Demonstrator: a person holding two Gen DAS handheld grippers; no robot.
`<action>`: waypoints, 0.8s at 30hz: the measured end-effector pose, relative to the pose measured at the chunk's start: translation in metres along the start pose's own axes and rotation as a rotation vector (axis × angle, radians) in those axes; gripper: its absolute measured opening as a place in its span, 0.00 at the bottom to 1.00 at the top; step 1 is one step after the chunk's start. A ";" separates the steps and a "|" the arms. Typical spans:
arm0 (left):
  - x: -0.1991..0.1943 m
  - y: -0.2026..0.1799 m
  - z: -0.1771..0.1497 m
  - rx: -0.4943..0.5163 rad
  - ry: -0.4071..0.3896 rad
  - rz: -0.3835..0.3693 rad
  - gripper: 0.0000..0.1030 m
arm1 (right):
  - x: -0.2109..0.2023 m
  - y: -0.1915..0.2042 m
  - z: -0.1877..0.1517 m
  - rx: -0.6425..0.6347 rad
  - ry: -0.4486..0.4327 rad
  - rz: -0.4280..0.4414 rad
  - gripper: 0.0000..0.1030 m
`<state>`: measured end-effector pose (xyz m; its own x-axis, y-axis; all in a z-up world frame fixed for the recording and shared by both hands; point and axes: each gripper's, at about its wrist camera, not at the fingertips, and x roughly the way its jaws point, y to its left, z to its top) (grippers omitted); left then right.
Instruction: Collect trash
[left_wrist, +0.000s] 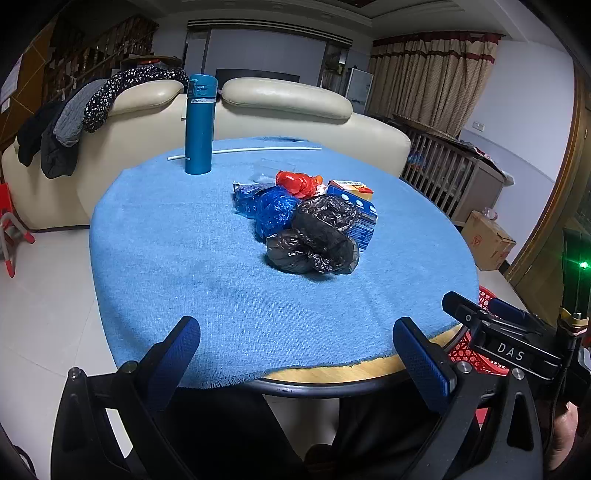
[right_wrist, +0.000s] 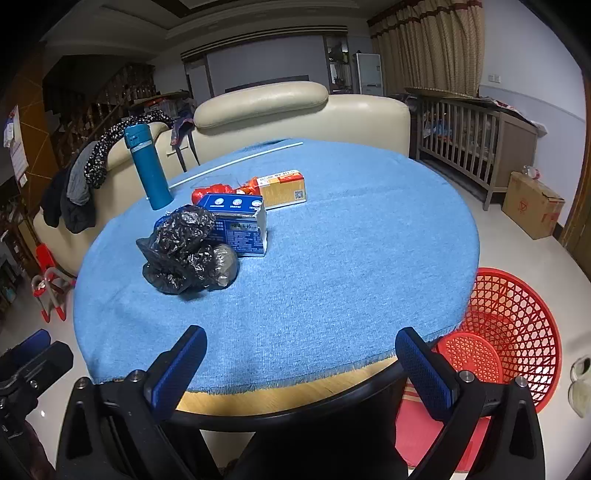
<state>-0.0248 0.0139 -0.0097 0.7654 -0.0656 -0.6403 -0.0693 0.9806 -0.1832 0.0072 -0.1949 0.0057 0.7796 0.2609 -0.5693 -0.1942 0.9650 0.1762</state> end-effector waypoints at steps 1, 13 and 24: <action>0.000 0.000 0.000 0.002 -0.001 0.001 1.00 | 0.000 0.000 0.000 0.000 0.000 0.000 1.00; 0.000 0.000 -0.001 0.000 -0.002 0.003 1.00 | 0.002 0.000 -0.001 0.002 0.009 0.000 1.00; -0.002 0.001 -0.002 -0.004 -0.008 0.004 1.00 | 0.002 -0.001 -0.002 0.005 0.009 0.000 1.00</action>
<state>-0.0273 0.0151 -0.0102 0.7703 -0.0596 -0.6348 -0.0754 0.9801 -0.1836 0.0075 -0.1950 0.0027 0.7743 0.2609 -0.5765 -0.1911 0.9649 0.1800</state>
